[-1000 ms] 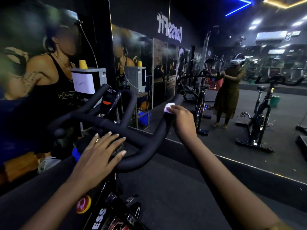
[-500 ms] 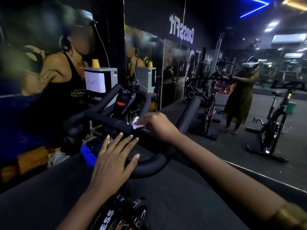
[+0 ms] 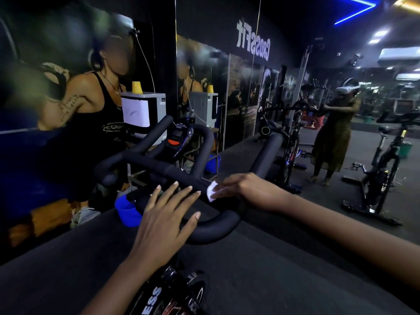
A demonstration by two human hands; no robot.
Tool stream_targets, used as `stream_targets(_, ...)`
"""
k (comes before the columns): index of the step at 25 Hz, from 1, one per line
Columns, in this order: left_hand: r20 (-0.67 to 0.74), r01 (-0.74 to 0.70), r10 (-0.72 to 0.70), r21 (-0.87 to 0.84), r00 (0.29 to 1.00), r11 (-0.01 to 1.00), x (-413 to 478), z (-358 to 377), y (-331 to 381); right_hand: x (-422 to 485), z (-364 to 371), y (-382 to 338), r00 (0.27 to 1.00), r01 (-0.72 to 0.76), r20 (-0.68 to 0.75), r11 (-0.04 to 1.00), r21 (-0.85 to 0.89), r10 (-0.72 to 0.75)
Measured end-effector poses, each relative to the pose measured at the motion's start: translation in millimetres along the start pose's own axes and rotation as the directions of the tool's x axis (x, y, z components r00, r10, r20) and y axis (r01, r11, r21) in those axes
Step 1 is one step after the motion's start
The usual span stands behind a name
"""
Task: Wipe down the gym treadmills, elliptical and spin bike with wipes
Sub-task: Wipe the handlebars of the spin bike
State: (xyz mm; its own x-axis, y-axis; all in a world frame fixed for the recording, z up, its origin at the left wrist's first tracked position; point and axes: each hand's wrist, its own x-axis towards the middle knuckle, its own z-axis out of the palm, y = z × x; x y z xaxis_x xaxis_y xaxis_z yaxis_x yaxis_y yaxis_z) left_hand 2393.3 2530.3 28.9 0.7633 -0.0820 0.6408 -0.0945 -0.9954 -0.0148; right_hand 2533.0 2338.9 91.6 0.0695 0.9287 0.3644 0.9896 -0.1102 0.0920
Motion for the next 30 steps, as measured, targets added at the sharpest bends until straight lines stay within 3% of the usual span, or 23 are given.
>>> stream_targets(4, -0.020, 0.110, -0.112, -0.069, 0.993, 0.991, 5, -8, -13, -3, -28, 5, 0.987, 0.036, 0.157, 0.999, 0.041, -0.042)
stream_targets(9, 0.004, 0.282, -0.283, -0.101, 0.959, 0.954, 18, -4, -22, 80, -15, 8, 0.999, -0.037, -0.012, 0.999, 0.028, 0.037)
stream_targets(13, -0.016, 0.278, -0.280, -0.085, 0.960, 0.957, 16, -1, -22, 132, 25, 10, 0.966, -0.078, 0.229, 0.981, -0.176, 0.117)
stream_targets(18, -0.027, 0.247, -0.249, -0.056, 0.968, 0.967, 17, 0, -23, 96, 21, 8, 0.981, 0.178, 0.106, 0.972, -0.155, -0.163)
stream_targets(24, -0.014, 0.238, -0.239, -0.054, 0.971, 0.970, 15, 0, -24, 32, -1, 11, 0.965, 0.245, 0.106, 0.969, -0.020, -0.241)
stream_targets(26, -0.014, 0.242, -0.243, -0.063, 0.970, 0.968, 16, 0, -24, 27, -8, 19, 0.983, 0.160, 0.074, 0.985, 0.071, -0.166)
stream_targets(30, -0.007, 0.236, -0.237, -0.065, 0.971, 0.969, 16, 0, -25, 57, 8, 27, 0.974, -0.133, -0.155, 0.973, 0.187, 0.163)
